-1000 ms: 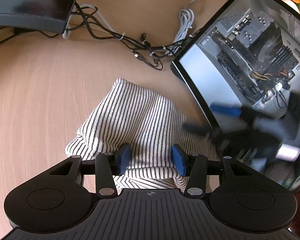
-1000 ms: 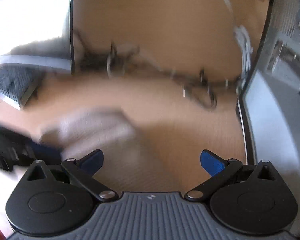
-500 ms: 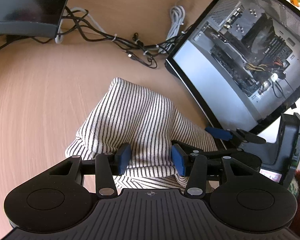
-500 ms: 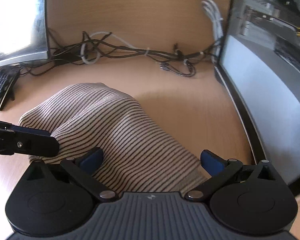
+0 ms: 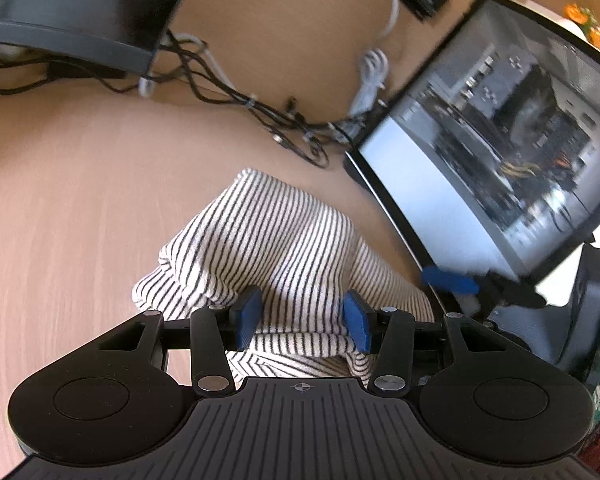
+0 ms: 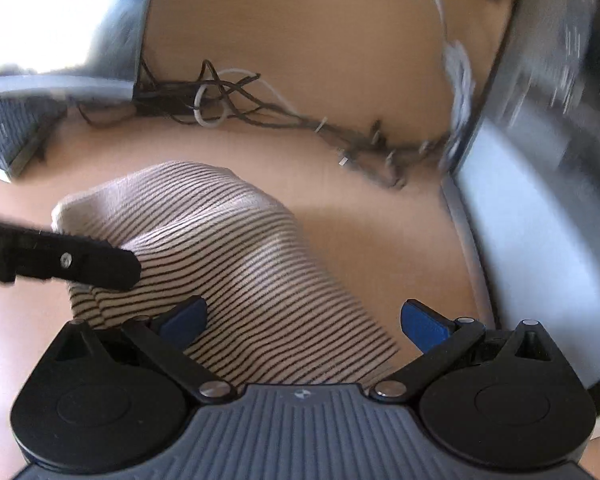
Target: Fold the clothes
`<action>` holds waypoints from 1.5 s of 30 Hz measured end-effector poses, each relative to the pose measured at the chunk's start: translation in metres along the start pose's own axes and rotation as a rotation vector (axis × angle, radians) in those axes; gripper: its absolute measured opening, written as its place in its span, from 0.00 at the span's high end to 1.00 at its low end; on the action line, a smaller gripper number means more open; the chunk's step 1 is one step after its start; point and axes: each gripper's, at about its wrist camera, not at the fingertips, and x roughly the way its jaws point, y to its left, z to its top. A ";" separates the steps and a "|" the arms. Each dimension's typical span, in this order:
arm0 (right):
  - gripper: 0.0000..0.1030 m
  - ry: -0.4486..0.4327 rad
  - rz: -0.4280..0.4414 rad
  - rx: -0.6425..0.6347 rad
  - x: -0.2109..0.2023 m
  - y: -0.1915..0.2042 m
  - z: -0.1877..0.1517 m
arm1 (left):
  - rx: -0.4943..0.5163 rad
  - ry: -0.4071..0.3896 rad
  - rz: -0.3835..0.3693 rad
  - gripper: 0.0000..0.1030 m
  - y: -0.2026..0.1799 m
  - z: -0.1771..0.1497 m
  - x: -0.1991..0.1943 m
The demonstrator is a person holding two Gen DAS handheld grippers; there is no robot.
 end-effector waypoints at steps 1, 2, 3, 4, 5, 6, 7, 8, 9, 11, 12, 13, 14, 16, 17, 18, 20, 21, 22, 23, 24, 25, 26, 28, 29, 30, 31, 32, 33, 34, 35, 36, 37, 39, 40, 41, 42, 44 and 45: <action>0.00 0.015 0.054 0.040 0.003 -0.011 -0.001 | -0.033 -0.020 0.021 0.50 -0.003 -0.003 0.000; 0.00 0.046 0.118 0.097 0.009 -0.025 -0.003 | -0.074 -0.037 0.043 0.48 -0.007 -0.005 -0.001; 0.00 0.064 0.160 0.123 0.012 -0.033 -0.004 | -0.104 -0.047 0.065 0.44 -0.012 -0.006 -0.002; 0.00 0.059 0.172 0.103 0.012 -0.032 -0.004 | -0.113 -0.049 0.089 0.40 -0.019 -0.006 -0.002; 0.00 0.054 0.183 0.084 0.012 -0.032 -0.004 | -0.111 -0.046 0.113 0.37 -0.025 -0.006 -0.001; 0.00 0.048 0.194 0.065 0.011 -0.032 -0.004 | -0.108 -0.045 0.135 0.31 -0.031 -0.006 -0.001; 0.00 0.043 0.205 0.046 0.011 -0.031 -0.004 | -0.107 -0.046 0.158 0.28 -0.037 -0.007 0.000; 0.00 0.038 0.216 0.026 0.011 -0.031 -0.004 | -0.112 -0.051 0.181 0.25 -0.043 -0.008 0.001; 0.00 0.033 0.227 0.007 0.011 -0.030 -0.004 | -0.120 -0.058 0.204 0.20 -0.048 -0.010 0.001; 0.00 0.022 0.249 -0.031 0.010 -0.029 -0.005 | -0.133 -0.067 0.228 0.11 -0.054 -0.013 0.000; 0.00 0.017 0.261 -0.050 0.010 -0.029 -0.005 | -0.131 -0.068 0.229 0.07 -0.054 -0.014 -0.001; 0.00 0.011 0.272 -0.070 0.010 -0.028 -0.005 | -0.130 -0.068 0.230 0.07 -0.054 -0.014 -0.003; 0.00 0.006 0.283 -0.089 0.009 -0.028 -0.005 | -0.129 -0.069 0.232 0.07 -0.054 -0.015 -0.004; 0.00 -0.003 0.292 -0.103 0.010 -0.027 -0.004 | -0.127 -0.070 0.234 0.07 -0.053 -0.017 -0.007; 0.00 -0.006 0.294 -0.105 0.011 -0.027 -0.002 | -0.125 -0.070 0.235 0.07 -0.053 -0.018 -0.009; 0.00 -0.010 0.296 -0.106 0.011 -0.026 -0.001 | -0.124 -0.071 0.236 0.07 -0.053 -0.018 -0.010; 0.07 -0.017 0.300 -0.109 0.012 -0.026 0.001 | -0.131 -0.081 0.229 0.07 -0.051 -0.020 -0.014; 0.12 -0.021 0.302 -0.110 0.013 -0.025 0.002 | -0.157 -0.094 0.212 0.07 -0.047 -0.019 -0.016; 0.21 -0.025 0.304 -0.112 0.013 -0.025 0.003 | -0.189 -0.097 0.196 0.07 -0.042 -0.016 -0.018; 0.32 -0.029 0.305 -0.113 0.014 -0.025 0.005 | -0.219 -0.097 0.181 0.07 -0.037 -0.014 -0.018; 0.37 -0.032 0.307 -0.115 0.014 -0.024 0.006 | -0.225 -0.092 0.177 0.10 -0.034 -0.013 -0.018; 0.41 -0.036 0.309 -0.116 0.015 -0.024 0.007 | -0.211 -0.083 0.182 0.13 -0.033 -0.012 -0.018; 0.43 -0.040 0.311 -0.118 0.015 -0.024 0.008 | -0.200 -0.079 0.184 0.13 -0.032 -0.011 -0.018; 0.43 -0.047 0.315 -0.120 0.016 -0.023 0.010 | -0.166 -0.065 0.192 0.15 -0.034 -0.011 -0.017; 0.42 -0.051 0.317 -0.122 0.017 -0.023 0.012 | -0.150 -0.059 0.203 0.16 -0.035 -0.011 -0.016; 0.41 -0.055 0.319 -0.123 0.017 -0.022 0.013 | -0.140 -0.055 0.210 0.16 -0.035 -0.011 -0.015; 0.34 -0.059 0.320 -0.125 0.018 -0.022 0.014 | -0.132 -0.054 0.215 0.16 -0.036 -0.011 -0.014; 0.27 -0.062 0.322 -0.126 0.018 -0.022 0.015 | -0.126 -0.053 0.216 0.16 -0.036 -0.011 -0.013; 0.25 -0.066 0.324 -0.127 0.019 -0.022 0.016 | -0.122 -0.051 0.214 0.15 -0.036 -0.010 -0.012; 0.24 -0.070 0.326 -0.129 0.019 -0.021 0.017 | -0.117 -0.050 0.213 0.14 -0.036 -0.010 -0.011; 0.24 -0.074 0.328 -0.130 0.020 -0.021 0.019 | -0.113 -0.049 0.211 0.13 -0.036 -0.009 -0.011; 0.24 -0.077 0.330 -0.132 0.020 -0.021 0.020 | -0.103 -0.047 0.212 0.12 -0.037 -0.009 -0.009; 0.24 -0.082 0.329 -0.136 0.020 -0.020 0.020 | -0.087 -0.044 0.216 0.12 -0.038 -0.008 -0.007; 0.24 -0.092 0.318 -0.160 0.015 -0.019 0.016 | -0.064 -0.039 0.231 0.13 -0.041 -0.006 -0.005; 0.24 -0.099 0.317 -0.174 0.010 -0.019 0.016 | -0.069 -0.038 0.242 0.15 -0.042 -0.004 -0.006; 0.24 -0.106 0.324 -0.186 0.005 -0.019 0.015 | -0.083 -0.040 0.253 0.17 -0.044 -0.002 -0.009; 0.25 -0.113 0.331 -0.198 0.000 -0.019 0.015 | -0.104 -0.046 0.260 0.22 -0.045 0.000 -0.013; 0.25 -0.124 0.345 -0.227 -0.010 -0.018 0.013 | -0.150 -0.070 0.266 0.23 -0.048 0.003 -0.026; 0.25 -0.121 0.353 -0.252 -0.011 -0.015 0.010 | -0.162 -0.084 0.273 0.23 -0.049 0.002 -0.033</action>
